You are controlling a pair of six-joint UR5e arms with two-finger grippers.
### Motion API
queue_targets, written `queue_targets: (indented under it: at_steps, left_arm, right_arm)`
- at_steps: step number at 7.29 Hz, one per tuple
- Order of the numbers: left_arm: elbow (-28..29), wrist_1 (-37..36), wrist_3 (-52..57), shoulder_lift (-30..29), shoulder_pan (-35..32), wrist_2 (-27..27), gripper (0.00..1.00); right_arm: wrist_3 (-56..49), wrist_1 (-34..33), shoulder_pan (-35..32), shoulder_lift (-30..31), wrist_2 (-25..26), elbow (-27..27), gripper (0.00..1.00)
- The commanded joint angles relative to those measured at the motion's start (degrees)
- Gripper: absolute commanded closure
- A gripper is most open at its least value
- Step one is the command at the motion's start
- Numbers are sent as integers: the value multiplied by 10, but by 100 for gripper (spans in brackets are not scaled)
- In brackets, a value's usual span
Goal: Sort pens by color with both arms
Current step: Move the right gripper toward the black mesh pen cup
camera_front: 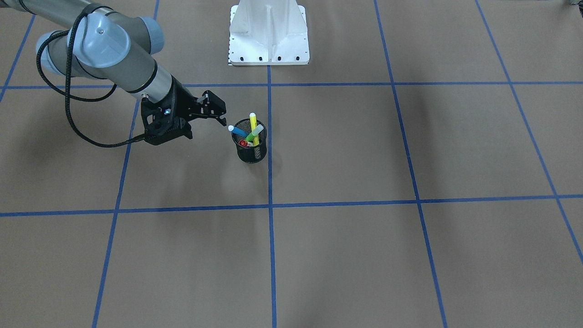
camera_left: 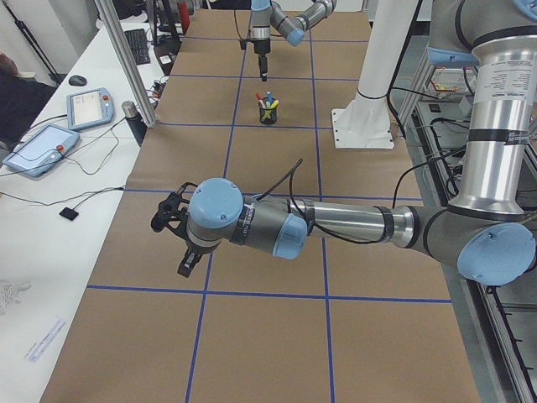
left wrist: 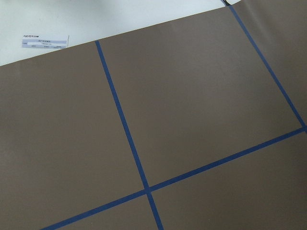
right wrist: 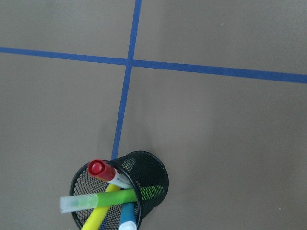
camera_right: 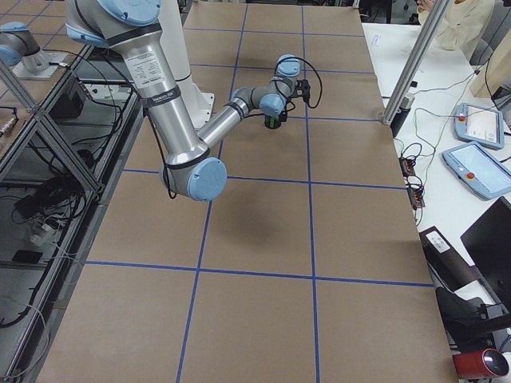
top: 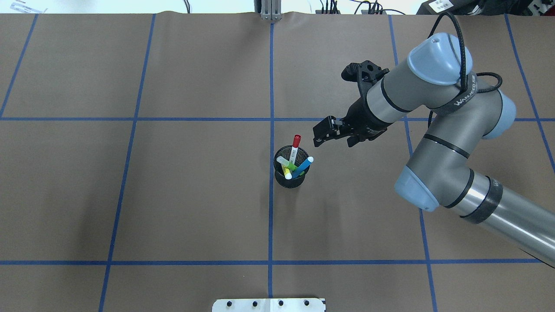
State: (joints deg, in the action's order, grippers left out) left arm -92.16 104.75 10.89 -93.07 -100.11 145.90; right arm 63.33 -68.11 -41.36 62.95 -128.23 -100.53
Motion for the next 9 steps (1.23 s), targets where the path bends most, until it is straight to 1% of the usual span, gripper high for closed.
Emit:
queue_targets:
  at_steps: [1, 3, 4, 6, 7, 8, 9]
  left_arm:
    - [1, 0, 0, 0, 0, 0, 0]
    - [0, 0, 0, 0, 0, 0, 0]
    - [-1, 0, 0, 0, 0, 0, 0]
    - [-1, 0, 0, 0, 0, 0, 0]
    - [-1, 0, 0, -1, 1, 0, 0]
    - [0, 0, 0, -1, 1, 0, 0]
    - [0, 0, 0, -1, 1, 0, 0]
  right_arm:
    - [87, 66, 22, -1, 11, 19, 2]
    - [112, 80, 34, -5, 39, 30, 3]
    - [138, 80, 34, -12, 42, 40, 4]
    - [180, 81, 40, -12, 44, 39, 5]
    - [201, 82, 50, -12, 46, 39, 9]
    - [205, 82, 58, -12, 53, 39, 11]
    - [207, 82, 64, -12, 60, 39, 15]
